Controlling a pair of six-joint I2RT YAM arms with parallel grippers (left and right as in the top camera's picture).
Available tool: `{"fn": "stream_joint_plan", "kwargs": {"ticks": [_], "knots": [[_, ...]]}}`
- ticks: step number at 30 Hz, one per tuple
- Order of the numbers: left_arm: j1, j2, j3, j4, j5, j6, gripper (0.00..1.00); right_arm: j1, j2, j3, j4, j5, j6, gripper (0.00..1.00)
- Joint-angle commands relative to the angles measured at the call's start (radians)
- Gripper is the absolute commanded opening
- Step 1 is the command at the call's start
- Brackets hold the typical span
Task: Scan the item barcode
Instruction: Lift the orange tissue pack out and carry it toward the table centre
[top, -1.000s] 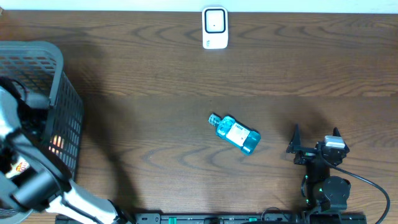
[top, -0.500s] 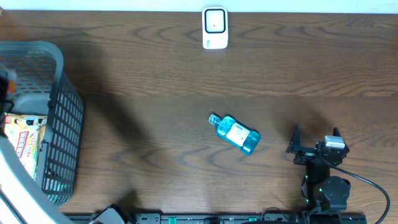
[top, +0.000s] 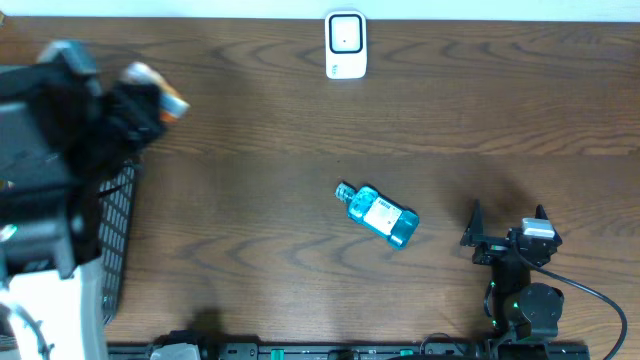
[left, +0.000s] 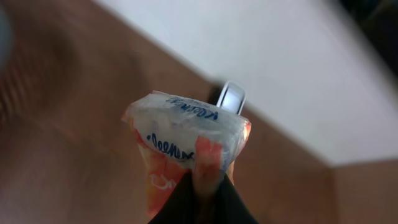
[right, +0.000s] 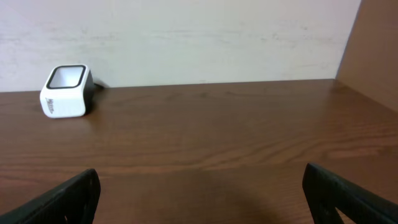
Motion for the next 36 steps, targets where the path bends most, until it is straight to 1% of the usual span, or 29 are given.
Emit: {"fn": "stream_joint_plan", "kwargs": {"ticks": [1, 6, 9, 12, 23, 27, 31, 36], "knots": [[-0.126, 0.075, -0.057, -0.022, -0.109, 0.04, 0.07, -0.007, -0.005, -0.001, -0.003, 0.011, -0.015, 0.99], [-0.267, 0.208, -0.105, -0.05, -0.162, 0.04, 0.07, -0.007, -0.005, -0.001, -0.003, 0.011, -0.015, 0.99], [-0.327, 0.303, -0.124, -0.05, -0.19, 0.04, 0.08, -0.007, -0.005, -0.001, -0.003, 0.011, -0.015, 0.99], [-0.359, 0.384, -0.134, -0.051, -0.194, 0.04, 0.07, -0.007, -0.005, -0.001, -0.003, 0.011, -0.015, 0.99], [-0.377, 0.655, -0.155, -0.098, -0.212, -0.007, 0.07, -0.007, -0.005, -0.001, -0.003, 0.011, -0.015, 0.99], [-0.378, 0.708, -0.156, -0.098, -0.212, -0.01, 0.08, -0.007, -0.005, -0.001, -0.003, 0.011, -0.015, 0.99], [-0.38, 0.741, -0.158, -0.096, -0.212, -0.047, 0.07, -0.007, -0.005, -0.001, -0.003, 0.011, -0.015, 0.99], [-0.401, 0.76, -0.205, -0.046, -0.212, -0.047, 0.07, -0.007, -0.005, -0.001, -0.003, 0.011, -0.015, 0.99]]}}
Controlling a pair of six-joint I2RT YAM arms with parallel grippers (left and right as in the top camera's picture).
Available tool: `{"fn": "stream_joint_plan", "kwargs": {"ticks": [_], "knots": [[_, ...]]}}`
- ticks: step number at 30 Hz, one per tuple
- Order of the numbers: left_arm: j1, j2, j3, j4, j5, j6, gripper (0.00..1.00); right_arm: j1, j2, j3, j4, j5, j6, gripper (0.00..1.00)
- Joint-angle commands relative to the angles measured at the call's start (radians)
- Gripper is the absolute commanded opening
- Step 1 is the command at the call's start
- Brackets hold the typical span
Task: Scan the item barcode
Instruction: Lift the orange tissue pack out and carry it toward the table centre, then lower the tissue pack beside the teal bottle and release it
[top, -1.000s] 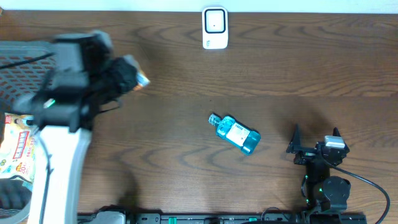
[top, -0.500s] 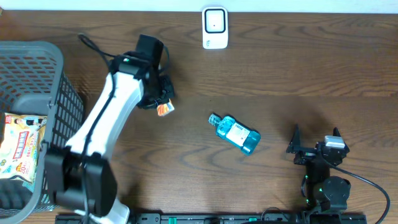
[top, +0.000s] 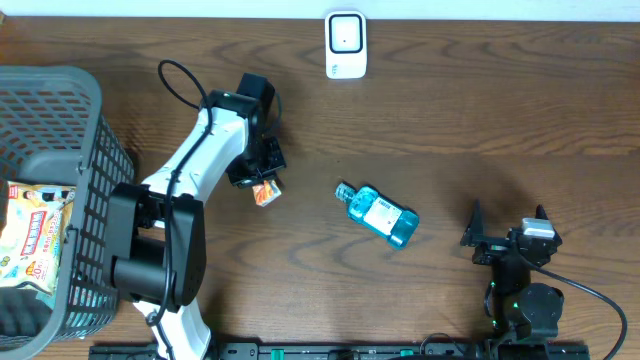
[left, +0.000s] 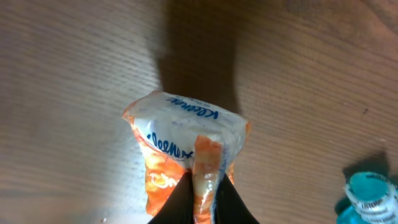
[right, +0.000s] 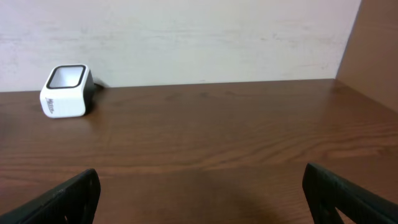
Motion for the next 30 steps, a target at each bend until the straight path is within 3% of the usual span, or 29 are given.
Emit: {"fn": "stream_joint_plan", "kwargs": {"ticks": [1, 15, 19, 22, 25, 27, 30], "knots": [[-0.026, 0.018, -0.059, 0.04, -0.013, -0.02, 0.08, -0.007, -0.005, -0.001, -0.003, 0.011, -0.015, 0.99], [-0.067, 0.018, -0.127, 0.072, -0.013, -0.019, 0.1, -0.006, -0.005, -0.001, -0.003, 0.011, -0.015, 0.99], [-0.067, 0.008, -0.125, 0.063, -0.013, -0.019, 0.37, -0.007, -0.005, -0.001, -0.003, 0.011, -0.015, 0.99], [-0.067, -0.011, -0.112, 0.047, -0.013, -0.018, 0.64, -0.007, -0.005, -0.001, -0.003, 0.011, -0.015, 0.99], [-0.067, -0.045, -0.087, 0.029, -0.013, 0.002, 0.8, -0.007, -0.005, -0.001, -0.003, 0.011, -0.015, 0.99], [-0.067, -0.086, -0.068, 0.024, -0.013, 0.023, 0.95, -0.007, -0.005, -0.001, -0.003, 0.011, -0.015, 0.99], [-0.067, -0.154, -0.039, 0.024, -0.013, 0.042, 0.99, -0.007, -0.005, -0.001, -0.003, 0.011, -0.015, 0.99]]}}
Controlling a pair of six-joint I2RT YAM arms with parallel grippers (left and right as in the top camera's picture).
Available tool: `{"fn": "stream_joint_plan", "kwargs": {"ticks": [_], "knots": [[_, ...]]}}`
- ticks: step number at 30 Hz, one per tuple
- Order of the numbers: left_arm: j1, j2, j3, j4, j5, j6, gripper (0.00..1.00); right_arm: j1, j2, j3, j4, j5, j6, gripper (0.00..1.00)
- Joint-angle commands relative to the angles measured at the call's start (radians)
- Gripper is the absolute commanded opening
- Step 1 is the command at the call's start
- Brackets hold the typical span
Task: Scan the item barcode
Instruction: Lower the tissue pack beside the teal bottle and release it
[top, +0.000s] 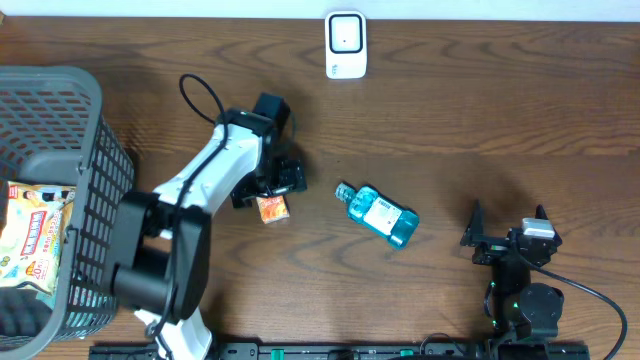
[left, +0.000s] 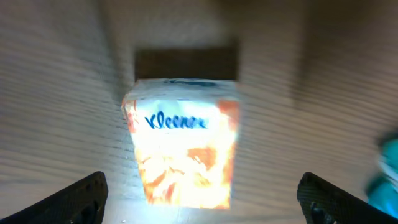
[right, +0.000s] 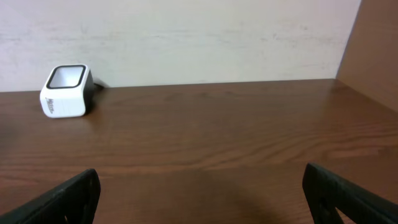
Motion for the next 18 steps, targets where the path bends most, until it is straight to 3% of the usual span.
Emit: {"fn": "stream_joint_plan", "kwargs": {"ticks": [1, 7, 14, 18], "knots": [[0.0, -0.129, 0.071, -0.004, -0.012, 0.039, 0.99, -0.007, -0.005, -0.001, -0.003, 0.012, -0.015, 0.99], [0.0, -0.305, 0.128, 0.018, -0.026, 0.088, 1.0, -0.007, -0.005, -0.001, -0.003, 0.012, -0.015, 0.99], [0.017, -0.533, 0.196, 0.044, -0.33, 0.087, 0.98, -0.007, -0.005, -0.001, -0.003, 0.012, -0.015, 0.99], [0.116, -0.624, 0.28, 0.055, -0.432, 0.088, 0.98, -0.007, -0.005, -0.001, -0.003, 0.012, -0.015, 0.99]]}}
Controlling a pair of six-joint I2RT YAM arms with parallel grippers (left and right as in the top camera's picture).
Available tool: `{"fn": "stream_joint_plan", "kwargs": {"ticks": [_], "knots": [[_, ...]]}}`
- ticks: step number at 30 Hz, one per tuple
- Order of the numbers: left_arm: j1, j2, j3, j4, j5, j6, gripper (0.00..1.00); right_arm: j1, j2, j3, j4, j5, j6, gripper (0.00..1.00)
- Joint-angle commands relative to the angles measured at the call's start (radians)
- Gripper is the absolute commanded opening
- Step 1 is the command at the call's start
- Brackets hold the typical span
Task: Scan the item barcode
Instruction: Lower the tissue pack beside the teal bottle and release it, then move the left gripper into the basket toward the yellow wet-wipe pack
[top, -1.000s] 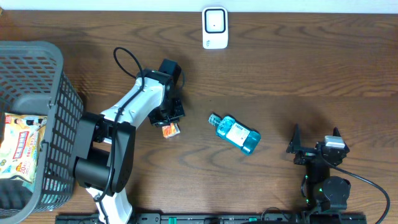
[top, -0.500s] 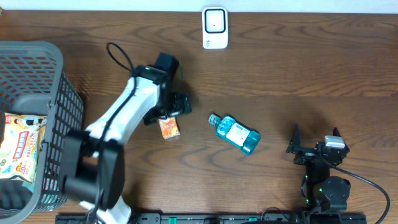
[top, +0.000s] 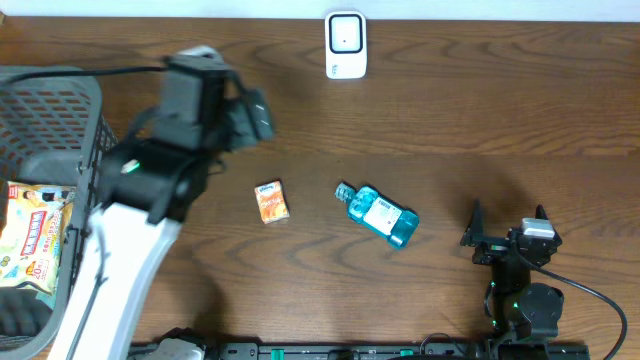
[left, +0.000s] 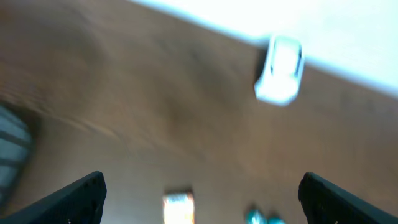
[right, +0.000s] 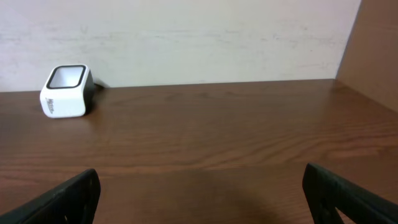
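An orange Kleenex tissue pack lies flat on the table, also blurred at the bottom of the left wrist view. To its right lies a blue bottle. The white barcode scanner stands at the far edge, seen too in the left wrist view and the right wrist view. My left gripper is raised high above the table, left of the pack, open and empty. My right gripper rests open at the near right.
A grey wire basket stands at the left edge with a colourful packet inside. The white wall runs behind the scanner.
My left gripper has risen from just over the tissue pack and drawn back up and left. The pack stays on the table. The right arm is unchanged.
My left gripper held the tissue pack up near the basket. Then it had the pack low over the table left of the bottle. Then it stood open over the pack lying on the table. Now it is lifted away, empty.
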Motion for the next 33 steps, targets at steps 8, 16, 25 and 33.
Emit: {"fn": "stream_joint_plan", "kwargs": {"ticks": [8, 16, 25, 33], "knots": [[0.424, -0.073, 0.148, -0.006, -0.153, -0.043, 0.98, -0.007, -0.005, -0.001, -0.003, 0.011, -0.015, 0.99], [0.849, 0.011, 0.146, -0.177, -0.076, -0.378, 0.98, -0.007, -0.005, -0.001, -0.003, 0.011, -0.015, 0.99], [1.041, 0.193, 0.146, -0.356, -0.06, -0.865, 0.98, -0.007, -0.005, -0.001, -0.003, 0.011, -0.015, 0.99], [1.046, 0.357, 0.146, -0.355, -0.063, -0.898, 0.98, -0.007, -0.005, -0.001, -0.003, 0.011, -0.015, 0.99]]}}
